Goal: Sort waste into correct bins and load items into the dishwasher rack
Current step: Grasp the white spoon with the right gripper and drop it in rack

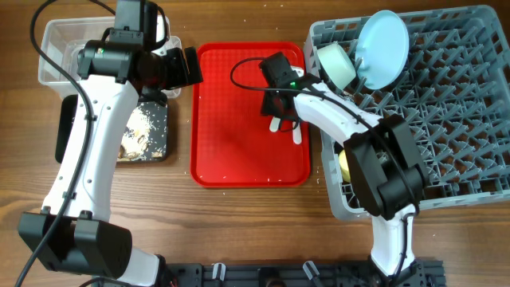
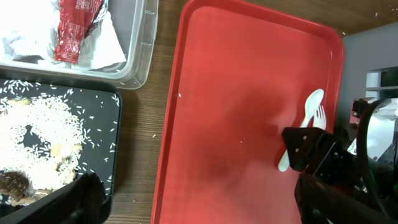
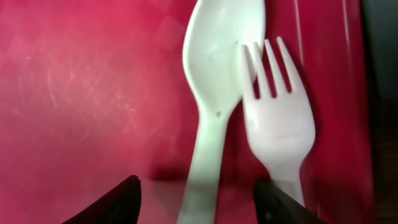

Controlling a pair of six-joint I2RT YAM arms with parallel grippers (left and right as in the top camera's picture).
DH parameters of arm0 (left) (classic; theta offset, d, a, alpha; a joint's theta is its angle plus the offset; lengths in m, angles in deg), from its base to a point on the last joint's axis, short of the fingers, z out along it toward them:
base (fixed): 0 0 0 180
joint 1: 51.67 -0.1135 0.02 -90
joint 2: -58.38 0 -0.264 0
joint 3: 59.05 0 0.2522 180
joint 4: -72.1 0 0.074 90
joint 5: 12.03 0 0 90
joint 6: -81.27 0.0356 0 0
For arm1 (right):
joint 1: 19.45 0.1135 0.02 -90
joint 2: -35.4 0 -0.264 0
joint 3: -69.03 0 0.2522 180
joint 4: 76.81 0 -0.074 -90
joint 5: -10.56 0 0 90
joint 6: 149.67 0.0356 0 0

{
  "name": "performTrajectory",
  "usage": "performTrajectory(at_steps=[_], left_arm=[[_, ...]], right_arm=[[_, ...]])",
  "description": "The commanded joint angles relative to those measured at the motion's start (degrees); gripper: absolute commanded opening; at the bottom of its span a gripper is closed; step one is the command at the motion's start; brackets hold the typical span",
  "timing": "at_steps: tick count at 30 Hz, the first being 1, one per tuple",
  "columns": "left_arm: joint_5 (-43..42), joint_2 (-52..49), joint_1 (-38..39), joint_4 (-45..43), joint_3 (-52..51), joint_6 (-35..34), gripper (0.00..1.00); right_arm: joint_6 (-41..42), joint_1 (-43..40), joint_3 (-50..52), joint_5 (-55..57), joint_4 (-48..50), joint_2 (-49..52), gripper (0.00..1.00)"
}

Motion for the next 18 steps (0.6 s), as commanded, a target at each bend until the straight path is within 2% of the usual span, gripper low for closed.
performTrajectory(at_steps=[1,5,9,12,18], left_arm=[[0.31,0.61,-0.2,-0.15,0.57,0.13,1.0],[0.31,0.61,-0.2,-0.15,0.57,0.13,1.0],[0.31,0.61,-0.2,-0.15,0.57,0.13,1.0],[0.31,0.61,-0.2,-0.15,0.57,0.13,1.0],[0.31,0.61,-0.2,-0.15,0.57,0.13,1.0]], right_arm=[[1.75,-0.2,0.5,-0.57,-0.11,2.05,0.4],[1.79,-0.22,0.5,-0.55,0.5,2.05,0.16],[1.68,-0.2,0.5,-0.81,0.52,2.05,0.14],[-0.24,-0.22,-0.33,-2.82,0.15,2.01,0.05],[-6.82,-0.22,-1.88,-3.13,-2.23,-3.89,0.07]])
